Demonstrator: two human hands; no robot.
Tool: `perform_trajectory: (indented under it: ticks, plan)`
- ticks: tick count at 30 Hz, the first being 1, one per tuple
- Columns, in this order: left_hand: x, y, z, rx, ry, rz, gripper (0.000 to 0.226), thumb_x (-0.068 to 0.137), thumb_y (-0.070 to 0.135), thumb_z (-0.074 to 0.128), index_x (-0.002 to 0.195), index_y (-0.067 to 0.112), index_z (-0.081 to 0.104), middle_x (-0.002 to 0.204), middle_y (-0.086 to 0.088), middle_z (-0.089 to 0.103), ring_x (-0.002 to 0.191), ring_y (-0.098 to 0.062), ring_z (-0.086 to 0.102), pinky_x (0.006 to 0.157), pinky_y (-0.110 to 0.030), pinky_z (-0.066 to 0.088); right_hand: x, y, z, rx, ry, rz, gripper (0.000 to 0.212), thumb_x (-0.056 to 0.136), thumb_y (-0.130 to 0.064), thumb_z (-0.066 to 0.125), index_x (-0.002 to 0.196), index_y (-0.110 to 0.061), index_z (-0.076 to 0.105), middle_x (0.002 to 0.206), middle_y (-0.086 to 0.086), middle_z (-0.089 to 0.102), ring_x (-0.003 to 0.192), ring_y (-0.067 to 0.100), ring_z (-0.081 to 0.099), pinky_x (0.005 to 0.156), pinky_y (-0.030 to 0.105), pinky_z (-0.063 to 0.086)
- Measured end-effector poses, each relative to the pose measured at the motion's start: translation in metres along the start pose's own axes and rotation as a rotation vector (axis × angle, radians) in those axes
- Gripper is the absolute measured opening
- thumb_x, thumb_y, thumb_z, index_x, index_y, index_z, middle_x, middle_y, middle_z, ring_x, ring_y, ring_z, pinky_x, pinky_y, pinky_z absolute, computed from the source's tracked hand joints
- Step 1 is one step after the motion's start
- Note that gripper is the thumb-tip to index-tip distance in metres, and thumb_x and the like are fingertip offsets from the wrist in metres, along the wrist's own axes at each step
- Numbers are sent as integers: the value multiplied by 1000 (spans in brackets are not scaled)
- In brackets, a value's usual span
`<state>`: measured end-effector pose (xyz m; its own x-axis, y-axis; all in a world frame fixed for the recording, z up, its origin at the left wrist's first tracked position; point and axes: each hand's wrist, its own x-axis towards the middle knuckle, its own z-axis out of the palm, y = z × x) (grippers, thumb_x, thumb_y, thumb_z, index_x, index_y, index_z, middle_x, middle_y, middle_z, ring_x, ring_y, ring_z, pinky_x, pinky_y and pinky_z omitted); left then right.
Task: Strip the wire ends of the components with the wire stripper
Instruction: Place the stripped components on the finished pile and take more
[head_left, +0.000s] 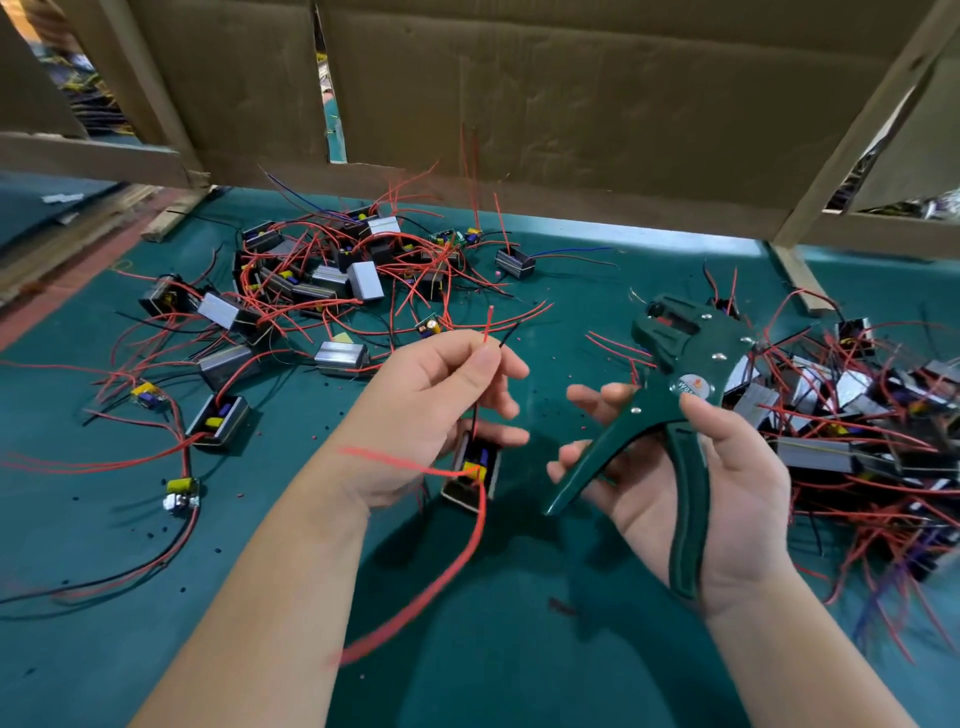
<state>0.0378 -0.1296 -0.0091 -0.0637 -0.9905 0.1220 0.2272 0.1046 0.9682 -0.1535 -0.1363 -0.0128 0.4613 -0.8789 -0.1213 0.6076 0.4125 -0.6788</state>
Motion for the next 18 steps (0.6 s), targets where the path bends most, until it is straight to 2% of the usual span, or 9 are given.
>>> perform_trajectory:
  ticks: [2,3,5,6,8,9,11,14,18]
  plan:
    - [-2,0,7,-131,-47,31,24,88,26,55,76,17,74,73,4,69,70,-5,67,66,-21,56,-2,2,2,15,-92,64,46,57,-36,78,90,-5,72,125,25,60,70,38,66,69,49,56]
    - [-3,0,11,-132,-46,53,22,88,24,55,79,14,72,76,2,70,68,-5,68,64,-17,54,-3,4,4,20,-159,105,47,59,-37,78,93,-5,71,123,24,61,71,37,66,71,49,56]
    - [-5,-2,18,-16,25,88,20,87,25,54,86,11,68,79,-1,67,56,-5,65,54,-14,50,-5,11,6,0,-270,184,50,63,-38,78,99,-6,71,105,21,68,73,37,66,73,49,55]
    - [-5,-2,20,49,72,97,19,88,25,53,86,11,67,73,3,63,49,-3,59,49,-12,46,-5,15,8,-8,-299,214,52,63,-39,78,103,-6,71,95,20,68,74,36,66,74,49,55]
    - [-4,-2,22,129,134,116,19,95,17,50,85,10,64,51,11,55,39,2,48,43,-7,39,-4,20,10,-3,-307,247,59,62,-38,79,110,-5,70,87,18,68,74,35,66,75,48,55]
    - [-3,-2,21,164,162,137,20,98,11,48,85,9,62,47,14,53,39,3,46,43,-5,37,-3,21,11,1,-301,255,63,61,-37,80,113,-4,69,87,16,68,73,35,66,74,48,55]
    - [0,-2,17,229,204,180,20,98,9,49,84,12,63,48,15,53,43,4,44,46,-7,37,-2,21,13,0,-293,272,68,59,-37,81,117,-3,67,87,15,68,72,34,66,73,47,55]
    - [3,-4,11,249,225,205,14,92,20,58,81,19,67,52,9,56,48,-2,48,50,-12,40,-2,20,12,-17,-302,293,70,60,-36,81,119,-2,66,84,20,66,74,34,67,75,47,55]
    - [3,-5,7,119,223,125,10,89,3,61,82,9,63,59,-1,66,51,-9,62,48,-16,48,-4,18,12,-36,-304,317,77,61,-34,82,125,3,60,82,24,63,75,36,66,75,49,55]
